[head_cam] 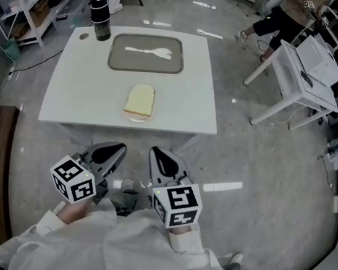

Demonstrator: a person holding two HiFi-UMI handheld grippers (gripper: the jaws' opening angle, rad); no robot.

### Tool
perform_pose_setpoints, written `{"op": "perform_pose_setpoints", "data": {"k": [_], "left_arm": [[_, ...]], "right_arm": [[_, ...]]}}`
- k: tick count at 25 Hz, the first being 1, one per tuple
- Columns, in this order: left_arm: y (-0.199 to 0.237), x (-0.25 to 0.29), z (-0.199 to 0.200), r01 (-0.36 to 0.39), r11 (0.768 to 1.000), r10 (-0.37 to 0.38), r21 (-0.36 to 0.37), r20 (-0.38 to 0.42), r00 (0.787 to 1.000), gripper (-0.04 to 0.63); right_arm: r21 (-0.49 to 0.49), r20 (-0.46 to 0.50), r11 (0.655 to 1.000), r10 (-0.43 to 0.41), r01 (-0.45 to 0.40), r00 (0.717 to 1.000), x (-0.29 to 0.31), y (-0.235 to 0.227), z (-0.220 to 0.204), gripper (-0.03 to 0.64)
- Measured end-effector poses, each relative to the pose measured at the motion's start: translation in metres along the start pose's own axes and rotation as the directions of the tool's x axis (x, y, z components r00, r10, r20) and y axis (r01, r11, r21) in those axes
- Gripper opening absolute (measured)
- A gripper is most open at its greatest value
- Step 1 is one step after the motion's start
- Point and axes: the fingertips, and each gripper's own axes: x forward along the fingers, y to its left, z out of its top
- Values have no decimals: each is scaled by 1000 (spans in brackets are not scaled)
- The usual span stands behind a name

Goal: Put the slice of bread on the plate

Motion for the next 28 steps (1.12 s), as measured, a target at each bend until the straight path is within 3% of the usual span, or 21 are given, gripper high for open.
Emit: {"op": "perform_pose_setpoints", "data": {"k": [5, 10, 14, 21, 28], "left_arm": [[36, 12, 16, 33, 997, -30, 73, -44, 999, 9], [45, 21, 7, 98, 989, -85, 112, -115, 990, 9], [50, 24, -3, 99, 983, -75, 152, -153, 985, 9], [66, 30, -11, 72, 991, -53, 112, -165, 985, 9], [95, 47, -6, 25, 998, -15, 54, -166, 986, 9]], "right_arm": [[25, -20, 999, -40, 40, 999, 39, -9, 7, 15], [23, -49, 999, -41, 43, 998, 64, -7, 6, 15], [27, -82, 999, -45, 47, 996, 71, -7, -2, 15], [52, -132, 998, -40, 47, 990, 87, -20, -18, 15], [36, -115, 999, -15, 19, 993, 120, -41, -3, 15]]}}
